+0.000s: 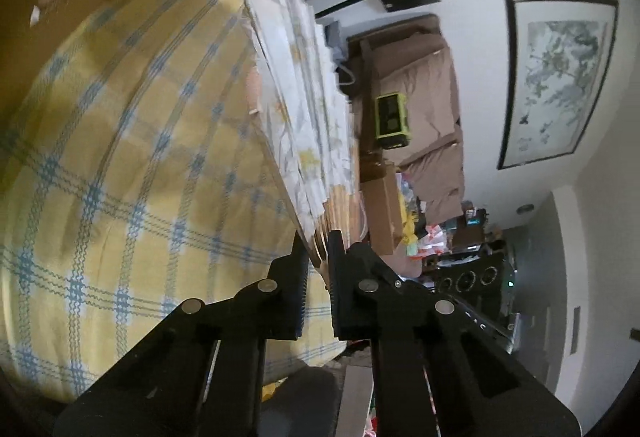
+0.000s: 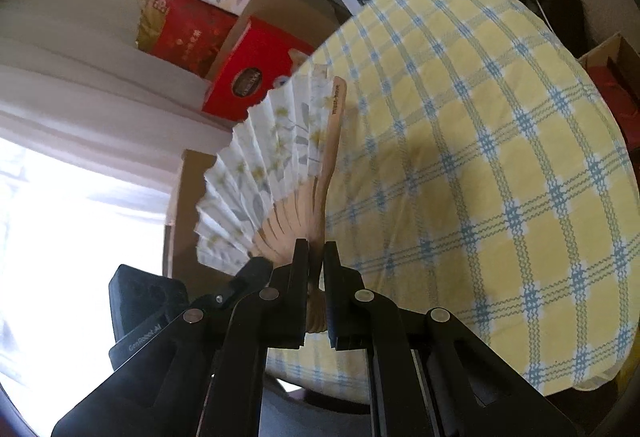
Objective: Organize objects
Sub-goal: 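Grasp the fan ribs with the left gripper while the right gripper holds the fan, then lower the white folding fan into the box and open both grippers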
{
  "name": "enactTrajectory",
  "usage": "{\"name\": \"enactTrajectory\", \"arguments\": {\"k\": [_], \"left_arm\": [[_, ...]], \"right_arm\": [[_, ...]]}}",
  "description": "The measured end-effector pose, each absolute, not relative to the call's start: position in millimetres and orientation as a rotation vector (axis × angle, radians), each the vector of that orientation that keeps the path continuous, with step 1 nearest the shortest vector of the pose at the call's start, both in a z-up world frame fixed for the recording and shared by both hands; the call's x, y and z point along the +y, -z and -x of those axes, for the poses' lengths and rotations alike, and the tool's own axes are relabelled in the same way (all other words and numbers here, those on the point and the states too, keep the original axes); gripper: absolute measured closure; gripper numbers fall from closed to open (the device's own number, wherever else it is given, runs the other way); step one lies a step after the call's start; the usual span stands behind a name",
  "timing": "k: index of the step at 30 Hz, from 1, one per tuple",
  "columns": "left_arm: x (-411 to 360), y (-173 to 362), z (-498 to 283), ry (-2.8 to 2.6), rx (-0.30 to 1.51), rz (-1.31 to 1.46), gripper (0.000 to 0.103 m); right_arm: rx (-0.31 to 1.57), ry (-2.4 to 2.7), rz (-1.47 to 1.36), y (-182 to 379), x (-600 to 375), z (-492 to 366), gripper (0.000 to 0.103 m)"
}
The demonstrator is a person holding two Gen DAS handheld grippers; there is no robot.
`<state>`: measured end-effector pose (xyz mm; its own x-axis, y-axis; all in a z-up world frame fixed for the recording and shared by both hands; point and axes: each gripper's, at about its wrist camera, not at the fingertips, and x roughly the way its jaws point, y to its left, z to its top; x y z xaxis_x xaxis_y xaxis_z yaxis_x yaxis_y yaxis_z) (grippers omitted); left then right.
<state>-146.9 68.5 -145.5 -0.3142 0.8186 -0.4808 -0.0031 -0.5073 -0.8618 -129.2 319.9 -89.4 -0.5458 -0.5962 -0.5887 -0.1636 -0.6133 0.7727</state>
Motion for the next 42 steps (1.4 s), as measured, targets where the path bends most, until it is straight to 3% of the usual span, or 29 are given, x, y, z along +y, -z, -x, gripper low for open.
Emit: {"name": "enactTrajectory", "arguments": {"k": [13, 21, 32, 42], "left_arm": [[36.3, 71.7, 140.6, -1.962, -1.003, 1.187, 0.096], [-21.9, 44.3, 145.4, -2.021, -1.059, 1.113, 0.096], [-114.7, 44.3, 155.4, -2.127, -1.087, 1.148, 0.096], [-154.4, 68.5, 178.8, -2.197, -0.995, 1.296, 0.091]], "right_arm": [[-1.080, 2.255, -1.185, 22.7, 286.6, 137.5, 0.095], [-0.985, 2.224, -1.138, -7.9, 236.1, 151.8, 0.095], [-0.852, 2.141, -1.191, -7.2, 132.5, 185.8, 0.095], [-0.726, 2.181, -1.265, 14.3, 68.6, 206.6, 0.095]]}}
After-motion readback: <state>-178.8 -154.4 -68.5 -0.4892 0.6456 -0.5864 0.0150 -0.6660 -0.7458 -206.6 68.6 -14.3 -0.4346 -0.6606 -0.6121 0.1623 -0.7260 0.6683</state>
